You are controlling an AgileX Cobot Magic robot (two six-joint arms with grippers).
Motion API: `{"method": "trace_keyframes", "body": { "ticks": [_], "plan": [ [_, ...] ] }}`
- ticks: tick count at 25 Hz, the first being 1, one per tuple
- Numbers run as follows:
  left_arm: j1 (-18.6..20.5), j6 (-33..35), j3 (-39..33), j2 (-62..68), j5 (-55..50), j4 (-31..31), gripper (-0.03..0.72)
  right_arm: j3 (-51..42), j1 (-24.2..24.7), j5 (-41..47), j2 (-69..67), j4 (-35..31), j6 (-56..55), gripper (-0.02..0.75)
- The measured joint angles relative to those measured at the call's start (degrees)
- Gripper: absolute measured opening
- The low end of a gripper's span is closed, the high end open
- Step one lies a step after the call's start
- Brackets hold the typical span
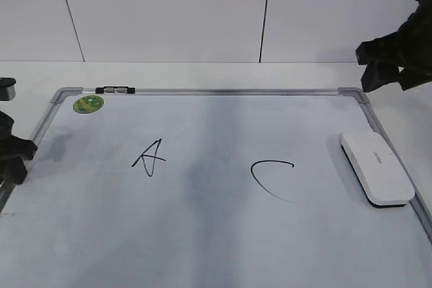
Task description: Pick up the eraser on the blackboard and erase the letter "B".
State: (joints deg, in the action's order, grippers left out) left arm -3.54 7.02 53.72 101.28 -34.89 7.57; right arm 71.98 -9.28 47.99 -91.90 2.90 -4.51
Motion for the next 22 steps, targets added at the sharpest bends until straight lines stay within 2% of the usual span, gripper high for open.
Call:
{"method": "trace_keyframes", "body": {
  "ticks": [3,5,7,14,22],
  "plan": [
    [0.0,0.2,0.0,-0.9,-1.9,-0.5,0.379,0.0,0.0,1.0,1.0,-1.9,1.5,0.555],
    [0.0,0.2,0.3,-1.9,-3.2,-0.7,0.459,0.0,0.0,2.0,1.5,-3.4,2.2,0.607],
    [0.0,0.3,0.9,-3.0,-4.6,-0.9,0.505,0.1,0.0,3.3,2.0,-4.5,2.8,0.629],
    [0.0,0.3,3.1,-10.8,-8.2,-1.2,0.537,0.1,0.0,4.7,8.2,-4.9,4.1,0.638],
    [0.0,0.3,3.5,-29.0,-10.4,-2.5,0.538,0.1,0.0,5.5,20.8,-4.6,5.7,0.635]
  ]
}}
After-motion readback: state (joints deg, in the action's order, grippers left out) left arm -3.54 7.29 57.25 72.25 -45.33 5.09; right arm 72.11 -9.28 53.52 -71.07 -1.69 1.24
